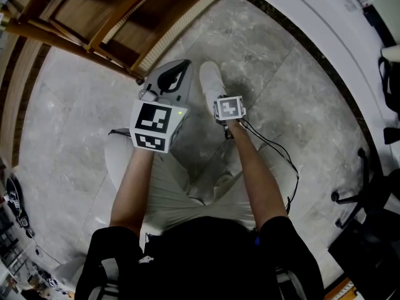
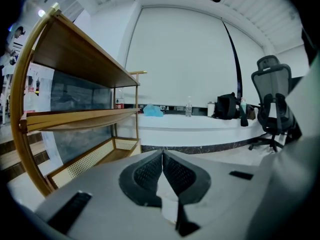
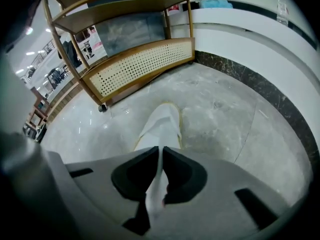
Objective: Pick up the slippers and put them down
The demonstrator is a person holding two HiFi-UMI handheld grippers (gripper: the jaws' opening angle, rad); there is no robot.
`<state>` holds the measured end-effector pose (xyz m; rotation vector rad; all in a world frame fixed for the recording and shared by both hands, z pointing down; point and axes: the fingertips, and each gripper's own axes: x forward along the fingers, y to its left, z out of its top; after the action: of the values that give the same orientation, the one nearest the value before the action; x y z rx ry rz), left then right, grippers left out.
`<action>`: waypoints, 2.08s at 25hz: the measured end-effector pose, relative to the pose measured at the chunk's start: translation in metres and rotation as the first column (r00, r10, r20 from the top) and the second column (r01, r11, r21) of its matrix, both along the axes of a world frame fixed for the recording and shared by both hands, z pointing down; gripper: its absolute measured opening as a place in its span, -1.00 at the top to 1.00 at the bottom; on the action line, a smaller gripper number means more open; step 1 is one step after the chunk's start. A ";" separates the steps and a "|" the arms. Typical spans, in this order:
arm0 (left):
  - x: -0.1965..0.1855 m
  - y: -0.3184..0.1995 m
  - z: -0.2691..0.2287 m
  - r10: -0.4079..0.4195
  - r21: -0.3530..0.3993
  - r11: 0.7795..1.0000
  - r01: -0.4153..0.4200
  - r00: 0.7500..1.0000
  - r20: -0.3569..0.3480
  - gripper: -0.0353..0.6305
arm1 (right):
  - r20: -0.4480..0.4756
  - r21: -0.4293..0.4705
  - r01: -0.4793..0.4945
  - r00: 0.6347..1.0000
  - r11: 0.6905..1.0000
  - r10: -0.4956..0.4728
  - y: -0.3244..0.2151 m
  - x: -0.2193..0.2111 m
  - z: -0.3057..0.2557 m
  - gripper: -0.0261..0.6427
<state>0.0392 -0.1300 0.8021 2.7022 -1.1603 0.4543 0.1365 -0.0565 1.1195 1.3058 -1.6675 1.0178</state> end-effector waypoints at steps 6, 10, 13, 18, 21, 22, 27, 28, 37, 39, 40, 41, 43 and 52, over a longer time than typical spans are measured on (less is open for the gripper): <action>0.002 0.001 0.015 0.017 -0.048 0.999 -0.015 0.999 0.033 0.88 | -0.012 -0.044 -0.018 1.000 0.999 0.017 0.011 0.005 0.019 0.87; 0.005 0.001 0.020 0.030 -0.058 0.998 -0.027 0.999 0.043 0.88 | 0.013 -0.057 -0.033 0.999 0.998 0.034 0.014 0.002 0.025 0.87; 0.005 -0.001 0.023 0.026 -0.056 0.998 -0.023 0.998 0.054 0.88 | 0.008 -0.066 -0.036 0.999 0.997 0.037 0.016 0.003 0.028 0.87; 0.002 -0.003 0.025 0.016 -0.059 0.998 -0.012 0.998 0.063 0.88 | 0.003 -0.097 -0.041 0.999 0.994 0.042 0.022 0.006 0.034 0.87; 0.005 -0.004 0.022 0.013 -0.069 0.998 -0.009 0.998 0.057 0.88 | -0.001 -0.108 -0.046 0.999 0.993 0.047 0.025 0.007 0.036 0.85; 0.005 -0.004 0.022 0.013 -0.070 0.997 -0.009 0.998 0.058 0.88 | 0.010 -0.115 -0.048 0.999 0.992 0.049 0.026 0.006 0.036 0.84; 0.004 -0.004 0.027 0.017 -0.069 0.998 -0.012 0.998 0.068 0.88 | 0.012 -0.125 -0.059 0.998 0.990 0.061 0.027 0.006 0.038 0.81; 0.004 -0.003 0.026 0.019 -0.072 0.997 -0.014 0.998 0.065 0.88 | 0.012 -0.125 -0.062 0.998 0.990 0.064 0.027 0.007 0.037 0.80; 0.007 -0.003 0.027 0.020 -0.079 0.997 -0.015 0.997 0.071 0.88 | 0.023 -0.112 -0.074 0.997 0.991 0.077 0.024 0.009 0.032 0.77; 0.006 -0.003 0.028 0.019 -0.080 0.997 -0.013 0.997 0.076 0.88 | 0.025 -0.092 -0.072 0.997 0.993 0.074 0.020 0.009 0.027 0.78; 0.006 -0.003 0.028 0.017 -0.079 0.997 -0.011 0.997 0.078 0.88 | 0.031 -0.082 -0.073 0.997 0.994 0.076 0.018 0.008 0.024 0.79; 0.006 -0.002 0.028 0.017 -0.081 0.997 -0.010 0.997 0.076 0.88 | 0.039 -0.071 -0.077 0.996 0.994 0.080 0.015 0.008 0.021 0.80; 0.007 -0.002 0.027 0.018 -0.082 0.997 -0.012 0.997 0.074 0.88 | 0.053 -0.046 -0.085 0.995 0.995 0.088 0.007 0.008 0.012 0.81; 0.007 -0.003 0.027 0.014 -0.075 0.997 -0.008 0.997 0.080 0.88 | 0.048 0.159 -0.072 0.997 0.985 0.065 -0.038 0.013 -0.054 0.92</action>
<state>0.0466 -0.1329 0.8293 2.6502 -1.1255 0.6009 0.1492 -0.0948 1.0654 1.4645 -1.7778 0.9729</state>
